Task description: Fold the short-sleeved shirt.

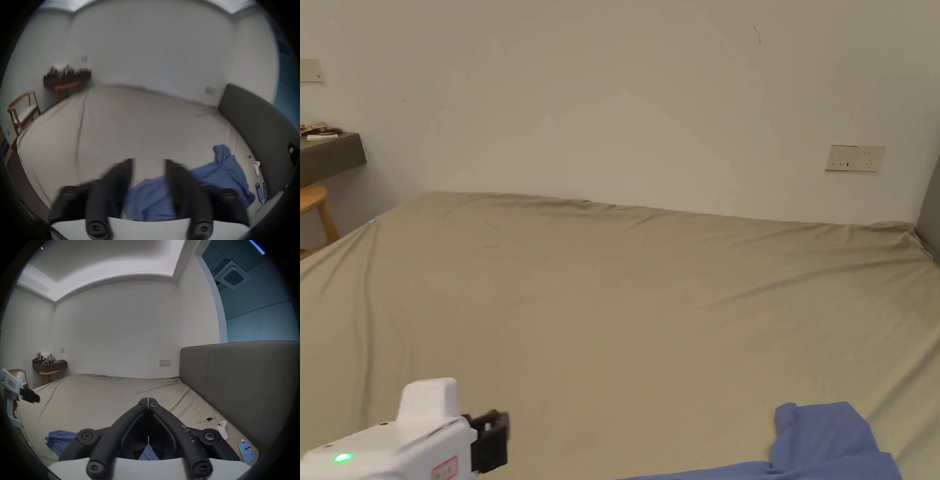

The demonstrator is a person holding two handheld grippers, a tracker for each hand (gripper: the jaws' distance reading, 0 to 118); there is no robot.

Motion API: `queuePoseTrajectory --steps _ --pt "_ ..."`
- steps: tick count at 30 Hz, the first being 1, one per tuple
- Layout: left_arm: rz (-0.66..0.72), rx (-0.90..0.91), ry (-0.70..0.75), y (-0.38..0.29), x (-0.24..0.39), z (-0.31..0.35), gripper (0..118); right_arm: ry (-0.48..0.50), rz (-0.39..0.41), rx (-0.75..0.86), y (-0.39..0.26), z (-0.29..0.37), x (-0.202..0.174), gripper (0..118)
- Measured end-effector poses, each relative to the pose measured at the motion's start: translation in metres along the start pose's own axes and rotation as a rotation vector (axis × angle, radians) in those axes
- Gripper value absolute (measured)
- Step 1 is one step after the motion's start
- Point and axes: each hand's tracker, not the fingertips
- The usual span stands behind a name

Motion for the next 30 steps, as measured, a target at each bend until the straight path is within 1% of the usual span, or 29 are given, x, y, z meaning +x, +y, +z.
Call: queuePoseTrajectory --steps 1,2,3,4,5,7,8,9,10,11,12,13,14,15,16,17,18,19,20,21,22,24,26,27,28,30 --pt "-0.016 -0.105 0.014 0.002 -0.002 -0.028 67 0.001 -0.001 -0.009 -0.003 -0.003 0.002 2" --pt "-0.013 -0.182 0.026 0.002 -0.003 -0.051 94 -0.001 -0.004 -0.02 -0.005 -0.006 0.002 2" --pt "-0.006 -0.255 0.064 -0.004 -0.006 -0.078 117 -0.002 -0.007 -0.04 -0.008 -0.011 0.003 2" --pt "-0.013 -0.278 0.084 -0.009 -0.01 -0.095 118 -0.003 -0.006 -0.048 -0.01 -0.014 0.004 2" --pt "-0.004 -0.306 0.107 -0.013 -0.013 -0.114 115 -0.009 -0.003 -0.063 -0.014 -0.018 0.006 2" --pt "0.016 -0.382 0.142 -0.023 -0.02 -0.149 104 -0.014 0.003 -0.094 -0.02 -0.027 0.008 2" --pt "0.037 -0.43 0.16 -0.033 -0.019 -0.15 97 -0.018 0.004 -0.108 -0.023 -0.031 0.009 2" --pt "0.051 -0.474 0.156 -0.039 -0.021 -0.16 83 -0.021 0.005 -0.121 -0.027 -0.035 0.011 2" --pt "0.062 -0.502 0.139 -0.043 -0.022 -0.165 71 -0.021 0.006 -0.133 -0.029 -0.039 0.012 2" --pt "0.074 -0.511 0.118 -0.048 -0.022 -0.167 67 -0.023 0.007 -0.145 -0.032 -0.043 0.013 2" --pt "0.027 -0.456 0.152 -0.053 -0.017 -0.162 68 -0.023 0.01 -0.156 -0.035 -0.046 0.014 2" --pt "-0.026 -0.441 0.167 -0.051 -0.013 -0.159 66 -0.023 0.01 -0.167 -0.038 -0.05 0.014 2" --pt "-0.049 -0.446 0.169 -0.05 -0.009 -0.157 57 -0.021 0.007 -0.179 -0.041 -0.053 0.015 2" --pt "-0.043 -0.444 0.149 -0.049 -0.007 -0.152 30 -0.018 0.004 -0.192 -0.043 -0.057 0.014 2" --pt "-0.024 -0.449 0.091 -0.051 0.004 -0.147 6 -0.015 0.004 -0.199 -0.046 -0.06 0.013 2" --pt "-0.004 -0.478 0.042 -0.054 0.007 -0.146 2 -0.012 0.007 -0.209 -0.049 -0.062 0.012 2" --pt "-0.009 -0.491 0.025 -0.057 0.01 -0.145 2 -0.01 0.01 -0.22 -0.05 -0.065 0.01 2" --pt "-0.042 -0.487 0.035 -0.06 0.014 -0.146 1 -0.006 0.01 -0.229 -0.051 -0.07 0.01 3" --pt "-0.106 -0.461 0.064 -0.063 0.015 -0.15 1 0.0 0.008 -0.237 -0.051 -0.076 0.01 9" --pt "-0.133 -0.447 0.074 -0.062 0.016 -0.148 1 0.0 0.006 -0.246 -0.052 -0.083 0.012 32" --pt "-0.134 -0.434 0.068 -0.061 0.016 -0.144 1 0.011 0.0 -0.27 -0.051 -0.095 0.016 58" --pt "-0.083 -0.38 0.018 -0.058 0.022 -0.127 1 0.025 0.0 -0.37 -0.051 -0.128 0.027 118" --pt "-0.084 -0.355 0.002 -0.052 0.023 -0.115 1 0.03 -0.003 -0.461 -0.061 -0.169 0.045 118" --pt "-0.088 -0.341 0.001 -0.051 0.024 -0.111 1 0.026 -0.014 -0.483 -0.068 -0.183 0.061 118" --pt "-0.095 -0.322 -0.006 -0.053 0.014 -0.121 1 0.026 -0.024 -0.545 -0.074 -0.206 0.066 118" --pt "-0.102 -0.31 -0.003 -0.051 0.016 -0.118 1 -0.012 -0.007 -0.693 -0.094 -0.248 0.082 118"
